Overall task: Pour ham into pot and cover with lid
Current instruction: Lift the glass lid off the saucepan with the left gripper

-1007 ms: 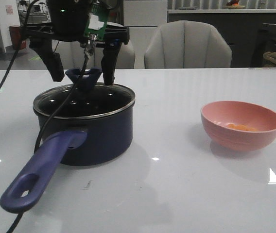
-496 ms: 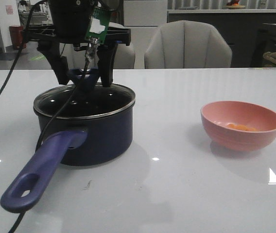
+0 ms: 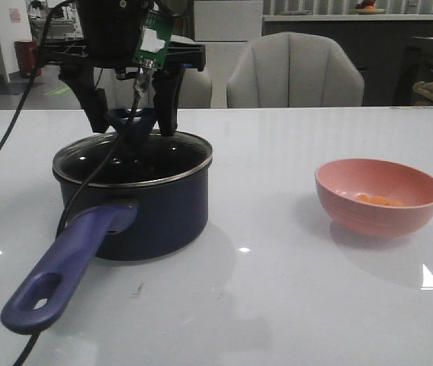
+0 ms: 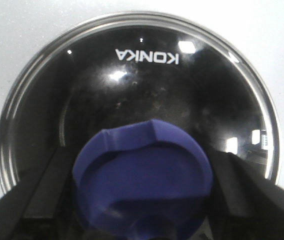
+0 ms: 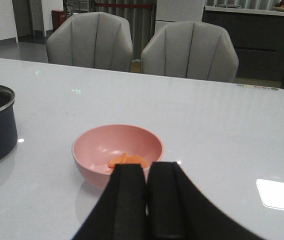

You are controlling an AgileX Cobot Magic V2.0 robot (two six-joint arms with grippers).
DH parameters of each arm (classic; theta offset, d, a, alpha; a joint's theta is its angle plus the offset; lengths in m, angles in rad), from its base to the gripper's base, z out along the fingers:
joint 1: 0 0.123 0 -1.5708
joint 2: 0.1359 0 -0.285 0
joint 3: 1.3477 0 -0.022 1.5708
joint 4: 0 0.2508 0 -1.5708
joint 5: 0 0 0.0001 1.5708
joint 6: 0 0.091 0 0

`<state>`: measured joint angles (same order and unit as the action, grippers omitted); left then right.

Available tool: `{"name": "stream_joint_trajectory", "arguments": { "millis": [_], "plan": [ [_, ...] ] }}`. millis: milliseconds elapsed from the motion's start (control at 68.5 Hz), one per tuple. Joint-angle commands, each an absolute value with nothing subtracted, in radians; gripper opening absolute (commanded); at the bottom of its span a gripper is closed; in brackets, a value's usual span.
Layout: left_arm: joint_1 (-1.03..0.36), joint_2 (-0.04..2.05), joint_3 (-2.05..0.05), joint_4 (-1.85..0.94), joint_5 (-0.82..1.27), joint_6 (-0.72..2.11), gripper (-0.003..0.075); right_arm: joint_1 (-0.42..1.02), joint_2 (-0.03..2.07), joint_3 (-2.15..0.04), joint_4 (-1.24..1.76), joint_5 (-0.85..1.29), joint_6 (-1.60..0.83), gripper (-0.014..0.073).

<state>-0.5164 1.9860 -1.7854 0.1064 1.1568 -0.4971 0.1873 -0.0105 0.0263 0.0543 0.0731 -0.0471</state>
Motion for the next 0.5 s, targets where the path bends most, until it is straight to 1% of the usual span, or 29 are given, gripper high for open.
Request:
{"name": "stream_joint_trajectory", "arguments": {
  "millis": [0,482],
  "plan": [
    [-0.522,1.917,-1.820,0.102,1.130,-0.512,0.0386,0.186,-0.031,0.022,0.043,-0.011,-0.054,0.0150],
    [-0.522,1.861,-1.820,0.125,1.124,-0.512,0.0386,0.186,-0.031,0.022,0.043,-0.011,-0.054,0.0150]
  ]
}}
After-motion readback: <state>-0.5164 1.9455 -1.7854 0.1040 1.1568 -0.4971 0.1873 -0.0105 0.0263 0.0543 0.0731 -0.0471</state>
